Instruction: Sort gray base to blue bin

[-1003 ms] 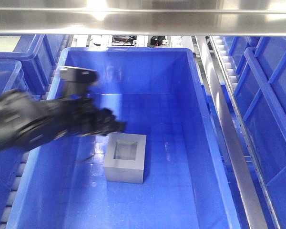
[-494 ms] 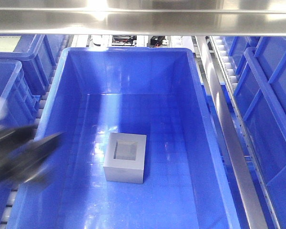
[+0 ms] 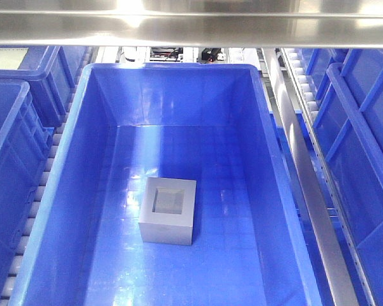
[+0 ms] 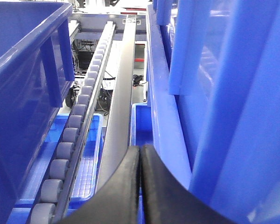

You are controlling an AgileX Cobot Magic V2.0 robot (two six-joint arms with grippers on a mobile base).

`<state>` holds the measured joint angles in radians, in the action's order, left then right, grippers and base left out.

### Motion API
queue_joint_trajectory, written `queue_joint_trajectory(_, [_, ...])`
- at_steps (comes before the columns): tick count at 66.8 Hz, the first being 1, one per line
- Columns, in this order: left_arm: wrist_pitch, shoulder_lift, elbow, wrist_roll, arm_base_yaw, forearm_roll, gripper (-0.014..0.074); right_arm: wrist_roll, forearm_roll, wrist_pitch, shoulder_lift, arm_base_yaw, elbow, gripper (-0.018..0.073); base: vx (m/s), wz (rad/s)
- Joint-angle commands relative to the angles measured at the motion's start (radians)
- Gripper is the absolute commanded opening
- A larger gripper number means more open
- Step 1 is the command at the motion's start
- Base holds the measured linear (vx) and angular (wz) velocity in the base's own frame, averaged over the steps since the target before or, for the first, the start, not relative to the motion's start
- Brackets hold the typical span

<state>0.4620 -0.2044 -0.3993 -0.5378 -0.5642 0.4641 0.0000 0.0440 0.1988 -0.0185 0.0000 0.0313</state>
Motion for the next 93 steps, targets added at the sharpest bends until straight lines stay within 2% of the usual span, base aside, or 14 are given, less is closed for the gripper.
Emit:
queue_joint_trajectory(1, [-0.056,0.004,-0.022,0.074,-0.006,0.002,0.0377,-0.012,0.008,-0.072,-0.008,-0.005,0.006,-0.0005,0.00,0.00])
queue_joint_trajectory(11, [-0.063,0.001,-0.022,0.091,-0.006,-0.001,0.0336,-0.012,0.008,-0.072,-0.008,-0.005,0.006,-0.0005,0.00,0.00])
queue_joint_trajectory(20, [-0.061,0.001,-0.022,0.091,-0.006,-0.038,0.0280,-0.012,0.008,-0.072,-0.008,-0.005,0.006,-0.0005,0.00,0.00])
queue_joint_trajectory(29, [-0.062,0.001,-0.022,0.092,-0.006,-0.054,0.0144,-0.012,0.008,-0.072,-0.008,-0.005,0.006,-0.0005,0.00,0.00])
queue_joint_trajectory(37, [-0.060,0.001,-0.022,0.092,-0.006,-0.049,-0.0010,-0.012,0.008,-0.071,-0.008,-0.005,0.006,-0.0005,0.00,0.00])
queue_joint_trajectory(83, [-0.053,0.001,-0.010,0.095,-0.005,-0.053,-0.0008,-0.012,0.008,-0.072,-0.008,-0.005,0.006,-0.0005,0.00,0.00])
queue_joint_trajectory(88, [-0.053,0.005,-0.010,0.096,0.021,-0.071,-0.0008,-0.012,0.008,-0.072,-0.008,-0.005,0.006,-0.0005,0.00,0.00])
queue_joint_trajectory(93, [-0.054,0.016,-0.010,0.115,0.080,-0.118,-0.0008,-0.012,0.008,-0.072,-0.008,-0.005,0.006,-0.0005,0.00,0.00])
